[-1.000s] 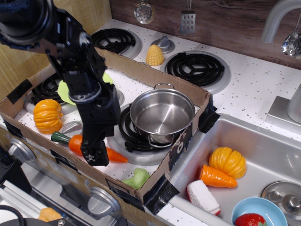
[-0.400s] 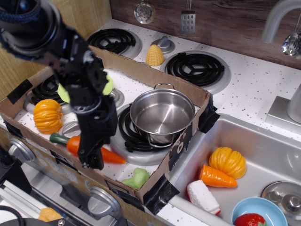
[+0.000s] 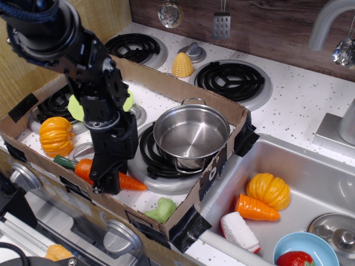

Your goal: Put carrot on plate

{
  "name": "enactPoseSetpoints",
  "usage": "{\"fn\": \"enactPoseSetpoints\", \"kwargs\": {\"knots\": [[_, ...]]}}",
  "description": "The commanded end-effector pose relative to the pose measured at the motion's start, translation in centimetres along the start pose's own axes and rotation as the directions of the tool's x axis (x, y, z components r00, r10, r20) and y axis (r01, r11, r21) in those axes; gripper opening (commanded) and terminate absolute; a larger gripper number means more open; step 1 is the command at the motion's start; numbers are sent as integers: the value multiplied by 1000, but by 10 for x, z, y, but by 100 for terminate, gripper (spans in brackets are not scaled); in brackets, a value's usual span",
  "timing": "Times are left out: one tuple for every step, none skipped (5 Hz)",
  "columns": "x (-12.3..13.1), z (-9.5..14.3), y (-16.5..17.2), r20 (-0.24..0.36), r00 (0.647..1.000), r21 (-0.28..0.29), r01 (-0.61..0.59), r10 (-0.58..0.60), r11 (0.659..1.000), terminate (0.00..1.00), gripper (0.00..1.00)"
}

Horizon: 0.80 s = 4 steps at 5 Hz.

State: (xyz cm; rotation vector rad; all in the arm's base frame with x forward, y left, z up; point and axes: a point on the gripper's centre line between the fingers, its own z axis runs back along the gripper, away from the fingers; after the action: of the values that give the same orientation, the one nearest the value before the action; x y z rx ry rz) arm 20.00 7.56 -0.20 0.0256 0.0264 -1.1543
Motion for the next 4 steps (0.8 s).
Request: {"fn": "enactPoseSetpoints", "kwargs": {"knots": [[-9,54,34,-88,995,175,57,-42,983,0,0],[-10,61,35,-95,995,181,60,-43,982,0,0],[-14,72,40,-118,991,204,86,-63,975,0,0],[-27,71,53,-90,991,252,119,-99,960,0,0]]}}
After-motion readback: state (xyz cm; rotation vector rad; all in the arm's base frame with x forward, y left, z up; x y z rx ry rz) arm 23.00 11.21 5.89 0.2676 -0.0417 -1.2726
